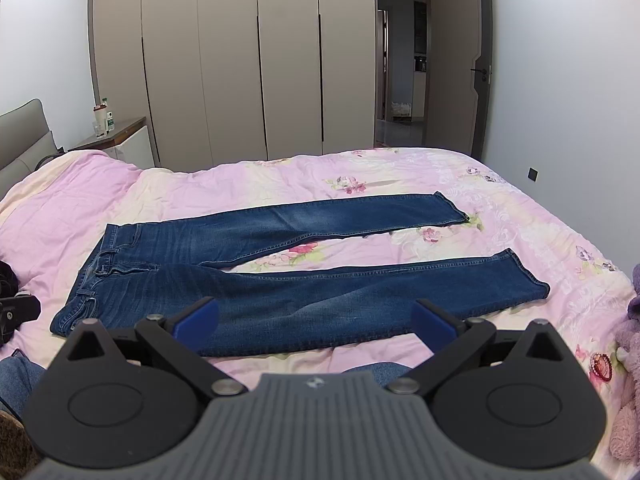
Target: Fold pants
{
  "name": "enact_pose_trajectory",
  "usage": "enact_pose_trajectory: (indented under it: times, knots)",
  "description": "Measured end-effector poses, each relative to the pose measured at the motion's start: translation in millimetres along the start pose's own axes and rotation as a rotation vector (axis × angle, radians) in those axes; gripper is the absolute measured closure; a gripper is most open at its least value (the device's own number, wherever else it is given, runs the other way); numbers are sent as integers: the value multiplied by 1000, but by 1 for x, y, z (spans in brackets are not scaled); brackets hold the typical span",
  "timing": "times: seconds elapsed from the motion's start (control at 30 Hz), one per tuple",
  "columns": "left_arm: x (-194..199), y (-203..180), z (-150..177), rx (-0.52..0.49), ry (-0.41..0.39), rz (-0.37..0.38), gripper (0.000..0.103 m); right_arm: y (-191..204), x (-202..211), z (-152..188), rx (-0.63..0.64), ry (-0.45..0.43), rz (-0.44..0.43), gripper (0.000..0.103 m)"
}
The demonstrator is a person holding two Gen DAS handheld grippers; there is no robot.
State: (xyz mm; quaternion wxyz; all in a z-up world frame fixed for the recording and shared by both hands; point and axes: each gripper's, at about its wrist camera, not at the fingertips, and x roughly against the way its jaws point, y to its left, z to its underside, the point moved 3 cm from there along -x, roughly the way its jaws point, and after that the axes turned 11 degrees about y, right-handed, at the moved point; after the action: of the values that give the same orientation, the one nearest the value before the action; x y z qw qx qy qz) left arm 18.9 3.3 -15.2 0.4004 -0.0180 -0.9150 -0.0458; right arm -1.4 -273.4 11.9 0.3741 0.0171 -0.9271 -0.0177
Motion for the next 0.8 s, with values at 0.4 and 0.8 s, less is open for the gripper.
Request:
enact_pose_trajectory:
  times: [0.4,0.8]
  knots:
    - [1,-2,0,-2,-4,3,14,0,1,0,0,-3,-2,5]
    - [2,-1,0,-1,-6,3,14,-1,1,0,0,-4,-7,5]
